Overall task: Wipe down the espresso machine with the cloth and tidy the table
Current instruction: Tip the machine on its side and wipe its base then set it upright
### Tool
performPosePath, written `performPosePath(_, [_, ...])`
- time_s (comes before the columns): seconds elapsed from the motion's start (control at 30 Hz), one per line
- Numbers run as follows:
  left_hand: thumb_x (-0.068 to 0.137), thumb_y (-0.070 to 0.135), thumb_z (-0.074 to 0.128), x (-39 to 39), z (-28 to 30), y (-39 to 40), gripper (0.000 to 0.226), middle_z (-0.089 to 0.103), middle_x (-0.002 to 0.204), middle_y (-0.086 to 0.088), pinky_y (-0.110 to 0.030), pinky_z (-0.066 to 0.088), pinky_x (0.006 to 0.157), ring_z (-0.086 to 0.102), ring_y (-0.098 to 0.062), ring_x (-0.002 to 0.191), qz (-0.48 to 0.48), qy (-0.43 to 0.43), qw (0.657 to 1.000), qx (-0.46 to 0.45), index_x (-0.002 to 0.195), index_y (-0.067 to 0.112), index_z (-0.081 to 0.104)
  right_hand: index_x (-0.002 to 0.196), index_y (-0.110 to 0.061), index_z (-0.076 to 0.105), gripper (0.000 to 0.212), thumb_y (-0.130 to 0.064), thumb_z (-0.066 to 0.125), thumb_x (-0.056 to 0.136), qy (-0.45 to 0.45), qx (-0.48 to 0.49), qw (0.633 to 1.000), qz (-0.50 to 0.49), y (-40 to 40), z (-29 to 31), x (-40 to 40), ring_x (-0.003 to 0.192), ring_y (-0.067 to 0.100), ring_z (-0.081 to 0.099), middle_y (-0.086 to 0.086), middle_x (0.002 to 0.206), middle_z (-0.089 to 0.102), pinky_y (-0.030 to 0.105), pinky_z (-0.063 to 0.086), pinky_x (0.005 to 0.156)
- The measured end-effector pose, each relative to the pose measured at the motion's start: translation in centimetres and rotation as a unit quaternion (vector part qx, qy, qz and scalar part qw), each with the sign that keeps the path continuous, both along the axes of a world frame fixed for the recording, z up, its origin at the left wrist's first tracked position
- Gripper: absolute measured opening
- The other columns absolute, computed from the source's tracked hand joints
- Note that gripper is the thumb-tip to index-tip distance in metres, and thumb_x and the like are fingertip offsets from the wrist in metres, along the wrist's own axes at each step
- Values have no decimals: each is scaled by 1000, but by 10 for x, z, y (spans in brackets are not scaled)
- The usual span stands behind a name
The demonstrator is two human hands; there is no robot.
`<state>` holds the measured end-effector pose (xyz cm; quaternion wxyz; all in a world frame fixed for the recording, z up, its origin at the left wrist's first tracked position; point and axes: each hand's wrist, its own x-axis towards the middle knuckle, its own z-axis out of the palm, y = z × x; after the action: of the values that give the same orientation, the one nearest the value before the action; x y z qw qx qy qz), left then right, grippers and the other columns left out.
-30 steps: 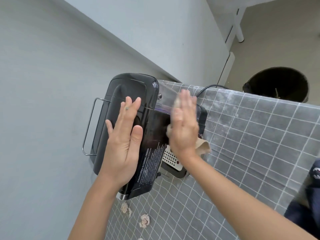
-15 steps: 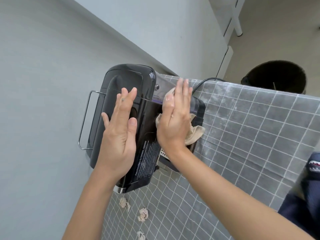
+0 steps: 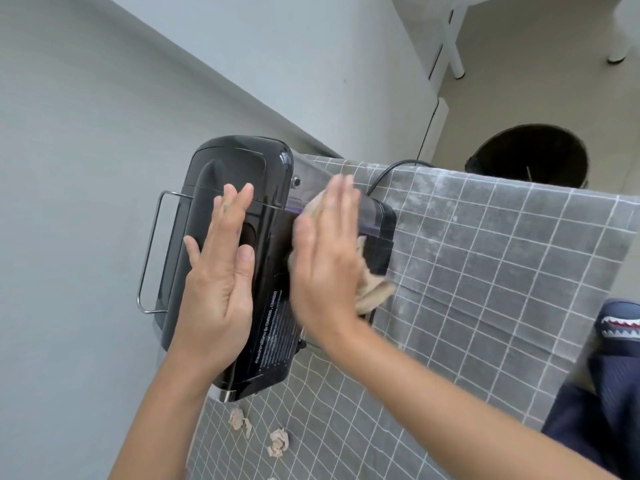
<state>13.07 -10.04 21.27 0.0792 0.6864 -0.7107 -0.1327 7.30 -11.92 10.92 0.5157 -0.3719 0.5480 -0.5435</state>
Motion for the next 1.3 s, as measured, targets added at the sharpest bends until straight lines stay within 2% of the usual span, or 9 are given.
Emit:
performPosePath(0.13, [100,16,30,0,0,-3,58,19,160,17,-37,-8,119,9,-1,148,-3,-6,1000,5,147,49,16,153,-9,20,54,-29,29,104,10,-106,994,17,-6,-6,-5,153,19,3,7,163,15,36,10,125])
performPosePath(0.3, [100,17,30,0,-2,-1,57,19,160,16,-23,-11,119,8,0,148,-2,-5,1000,3,148,46,16,145,-11,45,50,-33,31,103,-38,41,998,10,-61,-83,-23,147,13,29,2,153,43,38,27,120])
performPosePath(0.6, [101,18,29,-1,-1,-1,57,14,160,19,-28,-13,116,5,1,148,1,-7,1000,2,145,51,14,155,-8,13,54,-29,21,106,12,205,978,27,21,-123,4,152,14,5,6,164,15,31,7,124])
performPosePath(0.77, [101,17,30,1,-1,-3,56,13,160,17,-27,-15,114,6,-3,149,0,4,1000,1,143,52,14,155,-4,15,56,-31,20,106,1,250,961,119,48,-104,2,151,23,15,12,162,18,38,16,123])
performPosePath(0.87, [103,13,30,1,0,-2,56,12,161,16,-32,-16,115,3,-2,149,5,11,1000,3,146,47,16,110,-13,52,36,-28,19,106,11,204,965,163,61,-97,-24,90,19,69,12,98,71,44,53,79])
performPosePath(0.93, [103,14,30,1,0,-2,55,12,161,14,-35,-16,115,1,-1,149,8,19,1000,4,148,43,17,85,-17,42,32,-26,19,105,4,166,972,169,75,-94,-43,52,24,63,17,61,62,46,53,55])
performPosePath(1.0, [104,17,30,2,0,-3,53,12,161,11,-38,-15,115,2,-2,149,4,22,1000,2,149,41,17,99,-24,50,27,-30,24,105,71,156,973,157,79,-96,-61,85,30,69,17,92,69,51,56,78])
performPosePath(1.1, [104,24,30,3,0,-3,51,15,162,5,-45,-11,117,5,-7,150,-4,10,1000,-12,150,38,15,142,-22,42,40,-20,40,102,227,140,951,159,76,-92,-84,149,29,23,6,156,35,48,17,122])
performPosePath(1.3, [103,35,28,8,-4,4,50,32,156,3,-46,-3,120,22,-12,147,2,-47,996,-70,152,27,18,124,-21,58,26,-23,50,99,180,7,974,135,58,-12,-102,104,9,55,-3,119,59,29,47,94])
